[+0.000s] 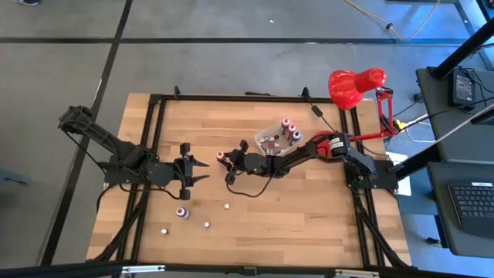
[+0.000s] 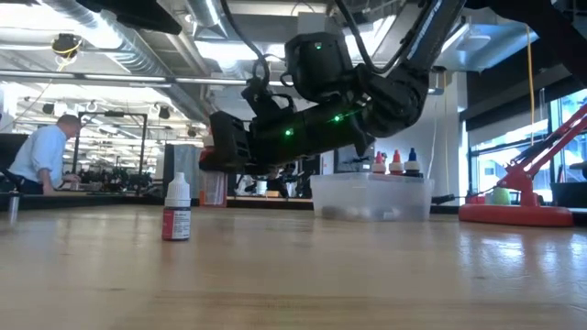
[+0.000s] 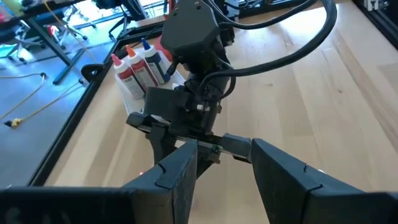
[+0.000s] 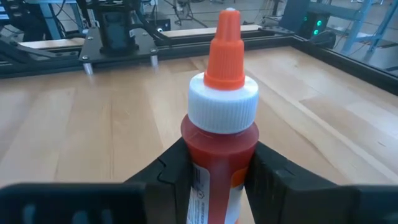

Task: Pick & Place food coloring
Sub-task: Put the big orange food coloring bottle in the transparent bin

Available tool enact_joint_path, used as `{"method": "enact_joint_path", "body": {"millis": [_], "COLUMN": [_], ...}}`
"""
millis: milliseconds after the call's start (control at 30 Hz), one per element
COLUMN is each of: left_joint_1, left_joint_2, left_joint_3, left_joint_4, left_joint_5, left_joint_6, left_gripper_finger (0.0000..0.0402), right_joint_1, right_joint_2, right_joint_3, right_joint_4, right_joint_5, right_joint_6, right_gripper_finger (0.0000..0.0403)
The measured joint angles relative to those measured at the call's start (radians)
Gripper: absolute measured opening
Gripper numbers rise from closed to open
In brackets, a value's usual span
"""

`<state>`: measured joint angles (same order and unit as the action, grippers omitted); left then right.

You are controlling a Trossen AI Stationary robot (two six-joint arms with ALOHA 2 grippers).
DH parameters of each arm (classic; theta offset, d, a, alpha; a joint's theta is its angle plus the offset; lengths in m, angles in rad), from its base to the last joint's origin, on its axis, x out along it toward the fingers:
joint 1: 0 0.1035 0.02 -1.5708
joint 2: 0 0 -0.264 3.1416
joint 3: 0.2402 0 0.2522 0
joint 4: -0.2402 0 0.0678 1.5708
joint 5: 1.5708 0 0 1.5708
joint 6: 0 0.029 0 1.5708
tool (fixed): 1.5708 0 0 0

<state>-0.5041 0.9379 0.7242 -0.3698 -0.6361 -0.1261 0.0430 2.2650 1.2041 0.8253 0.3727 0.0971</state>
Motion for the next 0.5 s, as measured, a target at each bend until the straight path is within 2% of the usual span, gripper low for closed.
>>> {"method": "enact_joint_path", "body": {"millis": [300,500], "left_joint_1": [0.000,0.000], "left_joint_2": [0.001,0.001], "left_joint_3": [0.000,0.000], "left_joint_4": [0.000,0.000], "left_joint_5": [0.000,0.000], "left_joint_6": [0.001,0.000], "left_gripper_finger": [0.0151,0.0149], "right_joint_1": [-0.015,-0.014], "right_joint_2": [0.000,-0.001], "right_joint_3": [0.000,0.000], "right_joint_4": [-0.044,-0.050], "right_joint_5": [-0.008,-0.007], "right_joint_6": [0.013,0.021], "right_gripper_finger": [0.0177,0.0195]}}
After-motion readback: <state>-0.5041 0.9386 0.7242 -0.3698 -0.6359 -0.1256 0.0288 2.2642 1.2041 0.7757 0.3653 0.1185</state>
